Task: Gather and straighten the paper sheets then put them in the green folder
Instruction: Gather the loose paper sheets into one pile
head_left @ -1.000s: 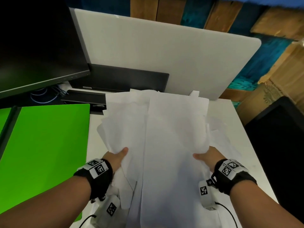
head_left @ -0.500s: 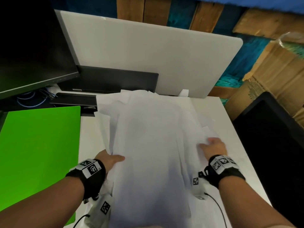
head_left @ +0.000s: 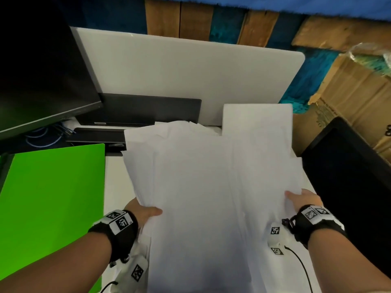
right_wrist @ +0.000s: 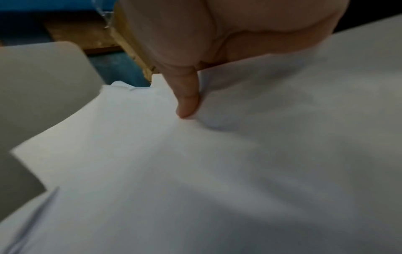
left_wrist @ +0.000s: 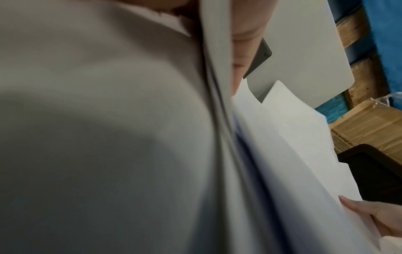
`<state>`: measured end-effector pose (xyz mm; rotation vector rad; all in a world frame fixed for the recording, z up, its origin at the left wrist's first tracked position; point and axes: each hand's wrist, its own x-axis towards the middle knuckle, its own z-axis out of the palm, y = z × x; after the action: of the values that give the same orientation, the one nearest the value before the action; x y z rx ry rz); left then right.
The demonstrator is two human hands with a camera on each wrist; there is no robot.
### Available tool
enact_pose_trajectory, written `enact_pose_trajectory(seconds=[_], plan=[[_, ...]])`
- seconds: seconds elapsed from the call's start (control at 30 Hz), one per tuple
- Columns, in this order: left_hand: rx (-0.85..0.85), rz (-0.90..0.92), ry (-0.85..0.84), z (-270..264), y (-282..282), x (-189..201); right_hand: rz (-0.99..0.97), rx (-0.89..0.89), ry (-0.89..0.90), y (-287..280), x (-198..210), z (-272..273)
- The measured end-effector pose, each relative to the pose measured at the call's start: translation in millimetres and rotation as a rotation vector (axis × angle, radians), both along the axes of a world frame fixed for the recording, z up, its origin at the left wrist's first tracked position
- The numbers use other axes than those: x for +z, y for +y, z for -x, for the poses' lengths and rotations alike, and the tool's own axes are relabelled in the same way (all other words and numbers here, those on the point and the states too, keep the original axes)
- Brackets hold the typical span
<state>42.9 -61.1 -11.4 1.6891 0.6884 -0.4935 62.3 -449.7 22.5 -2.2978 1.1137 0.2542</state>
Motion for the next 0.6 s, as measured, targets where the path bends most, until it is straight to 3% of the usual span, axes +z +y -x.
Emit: enact_pose_trajectory(seconds=[0.17, 0.27, 0.37, 0.43, 0.6], plan=[[0.006, 0.018, -0.007, 0, 1, -3, 0.028, 0.081, 0.137, 15, -1, -8], [0.019, 0.017, 0.000, -1, 1, -4, 0.094, -0.003, 0.129, 20, -5, -10], [0.030, 0.015, -0.003, -1, 1, -7, -0.038, -0.134, 0.055, 19, -12, -16], [0.033, 0.015, -0.004, -1, 2, -9, -0.120, -0.206, 0.103, 14, -17, -18], [0.024, 0.011, -0.018, -2, 2, -11, -0.277, -0.119, 0.111, 20, -7, -9]])
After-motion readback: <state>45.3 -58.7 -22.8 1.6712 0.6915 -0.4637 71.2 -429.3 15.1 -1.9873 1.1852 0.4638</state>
